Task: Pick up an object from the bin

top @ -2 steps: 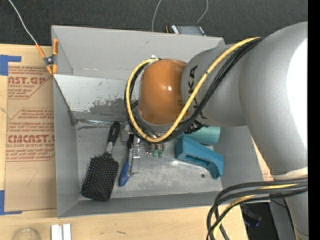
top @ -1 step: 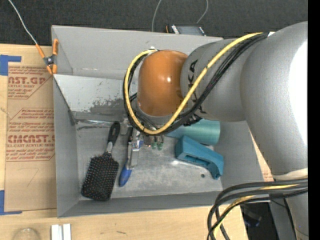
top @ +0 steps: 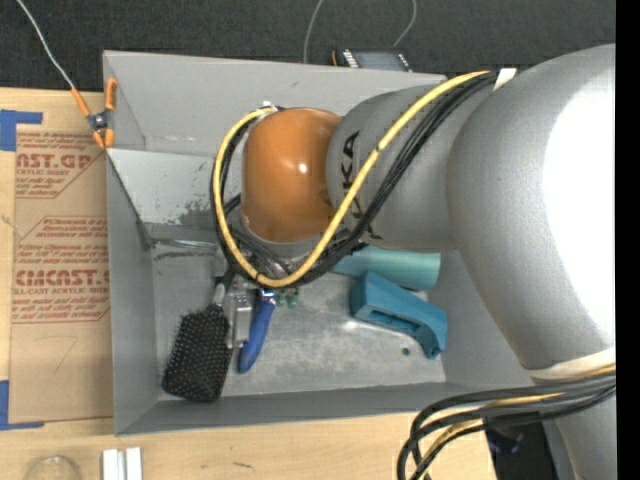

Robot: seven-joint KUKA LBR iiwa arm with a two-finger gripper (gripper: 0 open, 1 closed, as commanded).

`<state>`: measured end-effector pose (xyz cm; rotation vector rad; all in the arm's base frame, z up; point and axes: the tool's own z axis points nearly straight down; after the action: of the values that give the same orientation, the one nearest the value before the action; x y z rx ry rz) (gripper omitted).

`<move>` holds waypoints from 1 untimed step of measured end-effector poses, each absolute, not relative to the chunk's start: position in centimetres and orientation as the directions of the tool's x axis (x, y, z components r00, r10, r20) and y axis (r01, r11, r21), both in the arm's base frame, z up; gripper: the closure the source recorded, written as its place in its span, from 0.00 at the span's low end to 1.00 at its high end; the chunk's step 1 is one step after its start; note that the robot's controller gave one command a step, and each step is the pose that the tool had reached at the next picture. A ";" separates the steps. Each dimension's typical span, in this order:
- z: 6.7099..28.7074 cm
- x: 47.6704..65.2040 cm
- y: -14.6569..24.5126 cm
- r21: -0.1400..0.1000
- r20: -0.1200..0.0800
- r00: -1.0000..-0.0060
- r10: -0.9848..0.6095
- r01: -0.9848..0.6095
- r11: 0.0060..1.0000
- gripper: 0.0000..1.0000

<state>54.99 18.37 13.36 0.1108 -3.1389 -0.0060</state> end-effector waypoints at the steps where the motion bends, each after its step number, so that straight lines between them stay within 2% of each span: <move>1: 10.3 55.5 16.9 0.003 0.001 -0.991 -0.131 -0.131 0.991 0.00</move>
Offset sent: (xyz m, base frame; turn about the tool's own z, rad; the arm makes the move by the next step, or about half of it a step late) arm 0.0052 -0.0147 -0.0293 -0.0598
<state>55.48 16.87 10.26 0.2053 -3.1335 -0.0046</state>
